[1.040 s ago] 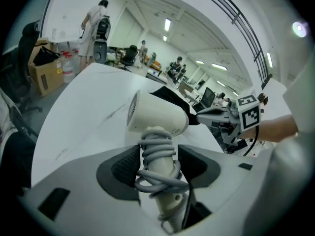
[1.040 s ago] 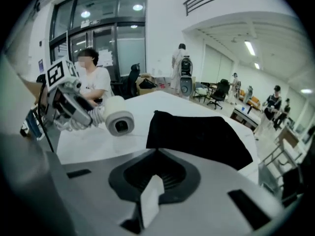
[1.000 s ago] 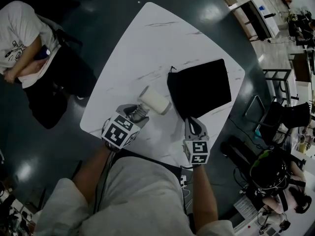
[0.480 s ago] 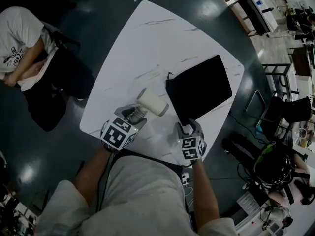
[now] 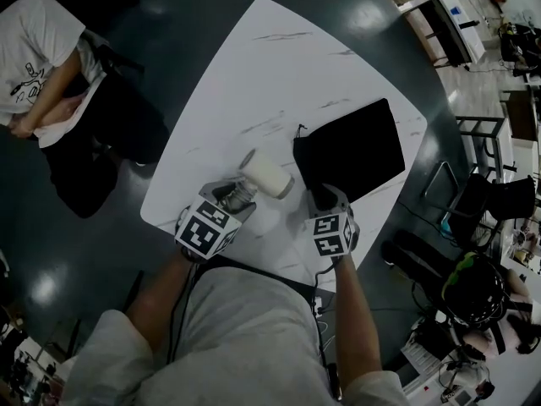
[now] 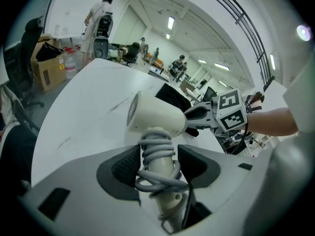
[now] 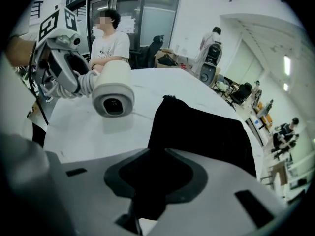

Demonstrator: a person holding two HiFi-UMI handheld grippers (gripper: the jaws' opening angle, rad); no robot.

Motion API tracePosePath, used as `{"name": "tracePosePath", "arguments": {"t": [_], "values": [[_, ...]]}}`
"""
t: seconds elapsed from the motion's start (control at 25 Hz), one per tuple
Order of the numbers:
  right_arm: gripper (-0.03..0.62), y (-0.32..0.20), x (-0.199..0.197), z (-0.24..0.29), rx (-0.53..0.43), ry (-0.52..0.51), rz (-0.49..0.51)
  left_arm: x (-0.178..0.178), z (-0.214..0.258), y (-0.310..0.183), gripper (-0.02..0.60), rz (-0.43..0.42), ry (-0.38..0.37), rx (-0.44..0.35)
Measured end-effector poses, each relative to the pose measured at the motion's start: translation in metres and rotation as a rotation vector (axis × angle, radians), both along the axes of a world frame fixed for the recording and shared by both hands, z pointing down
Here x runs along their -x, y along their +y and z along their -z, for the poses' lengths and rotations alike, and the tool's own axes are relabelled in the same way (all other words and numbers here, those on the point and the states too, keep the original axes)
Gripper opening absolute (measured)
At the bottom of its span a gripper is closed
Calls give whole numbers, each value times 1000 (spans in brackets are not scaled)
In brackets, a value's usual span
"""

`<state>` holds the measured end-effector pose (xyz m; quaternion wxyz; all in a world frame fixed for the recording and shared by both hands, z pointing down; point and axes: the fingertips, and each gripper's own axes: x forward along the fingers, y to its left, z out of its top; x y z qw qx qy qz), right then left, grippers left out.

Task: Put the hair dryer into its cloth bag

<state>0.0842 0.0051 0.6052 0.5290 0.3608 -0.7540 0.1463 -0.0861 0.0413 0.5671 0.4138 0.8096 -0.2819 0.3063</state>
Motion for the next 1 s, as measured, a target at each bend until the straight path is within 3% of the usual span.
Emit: {"name": "tracePosePath", "arguments": {"t": [0.32,0.4,0.52,0.76,0.96,1.0], "values": [[98,3,0,-14,85,12,11,2,4,0,242,7,7,6],[30,5,3,-16,88,10,24,2,3,1,242,5,8,6],[17,6,4,-17,75,-3,30,1,2,3,241,2,10,7],[15,0,2,5,24,-51,-1,1,7,5,241,-3,3,4],[18,-3,-3,-3,32,1,-3,-1,4,7,241,-6,1,15],[46,-3,-4,-9,46,8,0,-3,2,6,241,-8,2,17]]}}
